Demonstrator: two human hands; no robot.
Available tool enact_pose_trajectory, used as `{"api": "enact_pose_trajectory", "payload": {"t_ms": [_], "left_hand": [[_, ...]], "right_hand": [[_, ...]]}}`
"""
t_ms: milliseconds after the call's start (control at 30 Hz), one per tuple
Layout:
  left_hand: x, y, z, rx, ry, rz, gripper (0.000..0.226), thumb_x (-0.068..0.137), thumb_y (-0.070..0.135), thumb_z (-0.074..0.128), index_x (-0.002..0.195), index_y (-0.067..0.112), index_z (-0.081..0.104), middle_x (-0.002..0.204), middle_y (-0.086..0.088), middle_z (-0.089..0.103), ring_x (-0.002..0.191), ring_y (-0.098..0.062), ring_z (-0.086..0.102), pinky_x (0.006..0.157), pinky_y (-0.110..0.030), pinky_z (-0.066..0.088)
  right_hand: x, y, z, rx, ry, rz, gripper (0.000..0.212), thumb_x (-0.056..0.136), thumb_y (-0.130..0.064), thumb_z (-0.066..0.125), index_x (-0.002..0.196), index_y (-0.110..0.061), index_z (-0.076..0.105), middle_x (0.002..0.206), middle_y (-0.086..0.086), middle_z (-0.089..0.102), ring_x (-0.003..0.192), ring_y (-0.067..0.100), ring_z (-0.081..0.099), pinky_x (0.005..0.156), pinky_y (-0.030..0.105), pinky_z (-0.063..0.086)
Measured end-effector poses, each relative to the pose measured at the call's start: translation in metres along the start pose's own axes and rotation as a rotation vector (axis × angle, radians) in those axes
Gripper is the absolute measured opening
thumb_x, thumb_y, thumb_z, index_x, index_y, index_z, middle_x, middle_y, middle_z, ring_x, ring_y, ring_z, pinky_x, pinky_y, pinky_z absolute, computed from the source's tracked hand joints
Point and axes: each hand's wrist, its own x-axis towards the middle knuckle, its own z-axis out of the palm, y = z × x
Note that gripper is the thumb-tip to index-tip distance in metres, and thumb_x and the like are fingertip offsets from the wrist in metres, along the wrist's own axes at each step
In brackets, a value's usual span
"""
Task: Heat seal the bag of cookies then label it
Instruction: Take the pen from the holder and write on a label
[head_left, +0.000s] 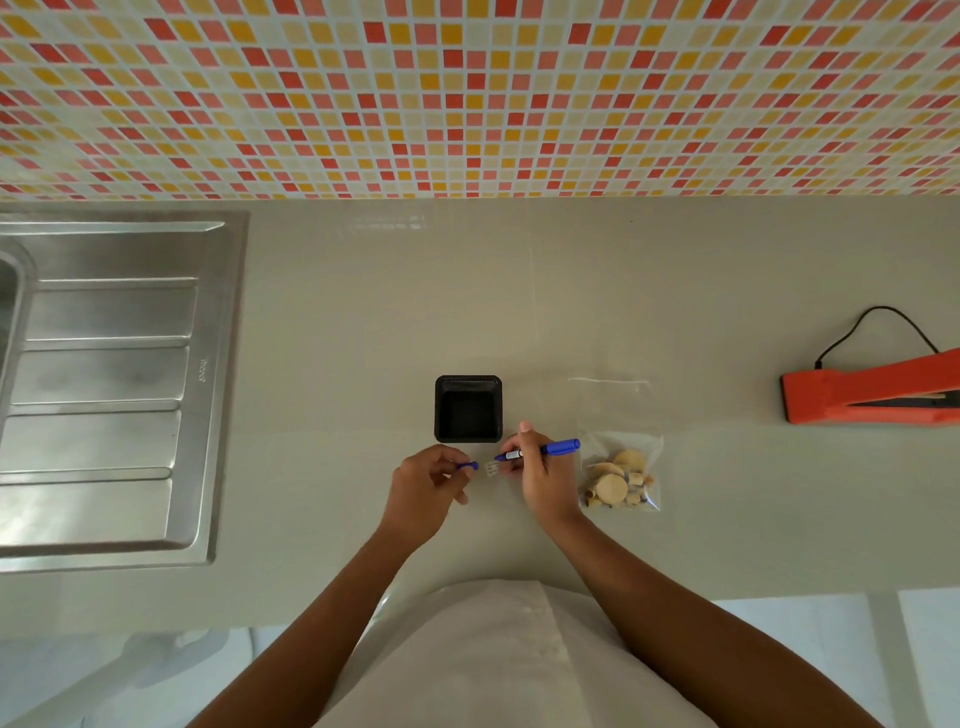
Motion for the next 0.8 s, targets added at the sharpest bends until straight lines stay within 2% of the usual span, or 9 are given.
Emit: {"api": "enact_pose_trajectory", "payload": {"t_ms": [100,233,400,567,667,800], "left_hand": [[0.002,0.005,0.006,-0.067,-0.052,-0.037,0.007,0.087,0.009,0.070,0.094,0.008,0.069,0.082,-0.005,0.075,0.058,-0.019,0.071,0.042,-0.025,0.047],[0.008,-0.002,0.014,-0.060,-0.073,-0.083,0.008,0.091,0.006,0.065,0.098,0.007,0.068,0.084,-0.006,0.076,0.055,-0.015,0.068,0.039,-0.021,0.043],[0.011,-0.005,0.021,-0.096,-0.082,-0.118,0.013,0.093,0.001,0.059,0.100,0.006,0.069,0.085,-0.006,0.075,0.050,-0.011,0.064,0.040,-0.019,0.042],[0.009,-0.005,0.025,-0.157,-0.092,-0.155,0.013,0.093,0.003,0.060,0.101,0.009,0.068,0.087,-0.011,0.074,0.052,-0.014,0.062,0.039,-0.021,0.041],[0.009,-0.004,0.023,-0.239,-0.119,-0.179,0.013,0.093,0.005,0.061,0.104,0.008,0.068,0.085,-0.009,0.072,0.054,-0.014,0.060,0.042,-0.023,0.041],[0.008,-0.001,0.022,-0.372,-0.178,-0.214,0.014,0.093,0.006,0.062,0.106,0.011,0.068,0.085,-0.008,0.069,0.055,-0.010,0.058,0.045,-0.023,0.042]], "right_hand": [[0.002,0.001,0.000,-0.024,0.007,0.007,0.050,0.102,-0.038,0.045,0.075,-0.004,0.070,0.069,0.010,0.070,0.069,0.023,0.070,0.069,0.049,0.060],[0.003,0.001,0.000,-0.022,0.015,0.004,0.052,0.103,-0.039,0.045,0.070,-0.007,0.070,0.066,0.008,0.070,0.067,0.026,0.070,0.069,0.054,0.058],[0.003,-0.003,0.000,-0.023,0.021,0.022,0.055,0.102,-0.038,0.044,0.071,-0.002,0.071,0.065,0.011,0.070,0.063,0.022,0.070,0.070,0.049,0.058],[0.003,-0.004,0.000,-0.012,0.038,0.023,0.055,0.102,-0.037,0.043,0.069,-0.005,0.071,0.063,0.008,0.070,0.061,0.022,0.070,0.068,0.045,0.057],[0.003,-0.005,0.001,-0.007,0.035,0.011,0.057,0.103,-0.039,0.040,0.068,-0.005,0.070,0.059,0.002,0.068,0.057,0.016,0.068,0.066,0.041,0.056],[0.004,-0.004,0.001,-0.017,0.031,0.015,0.059,0.104,-0.040,0.036,0.068,-0.008,0.069,0.058,0.005,0.067,0.056,0.016,0.066,0.066,0.040,0.056]]}}
